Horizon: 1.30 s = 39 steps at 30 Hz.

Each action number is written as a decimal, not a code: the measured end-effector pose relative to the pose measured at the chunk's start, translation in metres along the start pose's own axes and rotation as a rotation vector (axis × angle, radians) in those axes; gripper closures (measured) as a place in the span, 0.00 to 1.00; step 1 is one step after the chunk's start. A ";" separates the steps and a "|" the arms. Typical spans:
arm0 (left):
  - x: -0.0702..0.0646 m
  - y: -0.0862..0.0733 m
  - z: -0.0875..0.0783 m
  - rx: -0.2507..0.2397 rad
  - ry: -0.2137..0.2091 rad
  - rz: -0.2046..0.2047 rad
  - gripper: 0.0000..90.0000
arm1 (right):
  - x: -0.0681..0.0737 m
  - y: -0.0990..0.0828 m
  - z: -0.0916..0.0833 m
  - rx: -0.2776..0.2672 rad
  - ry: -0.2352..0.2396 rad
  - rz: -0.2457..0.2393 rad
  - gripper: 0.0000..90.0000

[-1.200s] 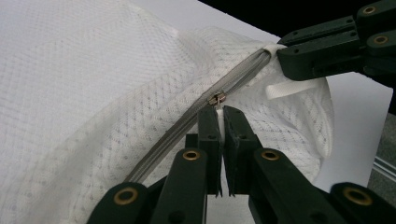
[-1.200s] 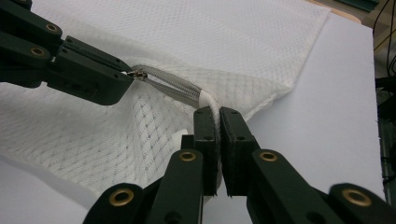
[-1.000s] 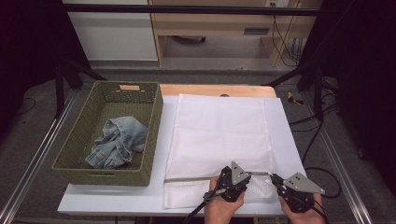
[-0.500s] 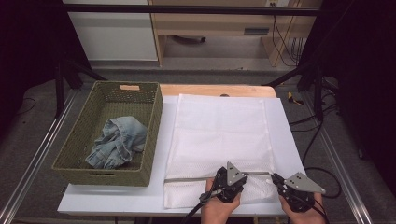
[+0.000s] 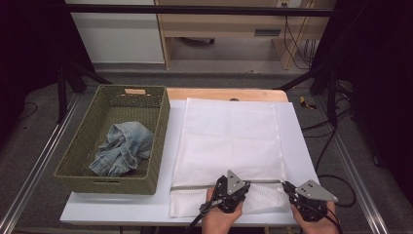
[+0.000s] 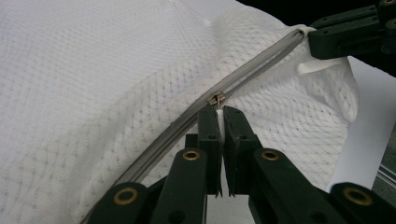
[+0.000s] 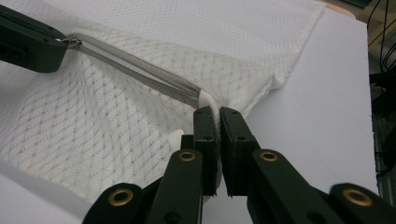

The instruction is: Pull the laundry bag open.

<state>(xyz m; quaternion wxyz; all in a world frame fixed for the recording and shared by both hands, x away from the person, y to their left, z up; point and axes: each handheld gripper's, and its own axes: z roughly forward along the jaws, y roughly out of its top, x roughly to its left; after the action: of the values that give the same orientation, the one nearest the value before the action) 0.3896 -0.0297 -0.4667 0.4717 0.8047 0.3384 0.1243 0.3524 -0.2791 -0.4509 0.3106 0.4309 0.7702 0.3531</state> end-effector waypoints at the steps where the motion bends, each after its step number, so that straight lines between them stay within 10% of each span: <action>1: 0.000 0.000 0.000 0.000 0.000 0.000 0.96 | 0.000 0.000 0.000 0.000 0.000 0.000 0.95; 39: 0.022 -0.012 -0.028 -0.014 0.033 -0.020 0.96 | 0.001 0.000 0.000 0.001 -0.017 -0.006 0.95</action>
<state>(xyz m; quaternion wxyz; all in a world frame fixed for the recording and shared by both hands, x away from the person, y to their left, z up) 0.3861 0.0079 -0.4643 0.4730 0.7956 0.3534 0.1354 0.3515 -0.2784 -0.4510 0.3183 0.4316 0.7690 0.3480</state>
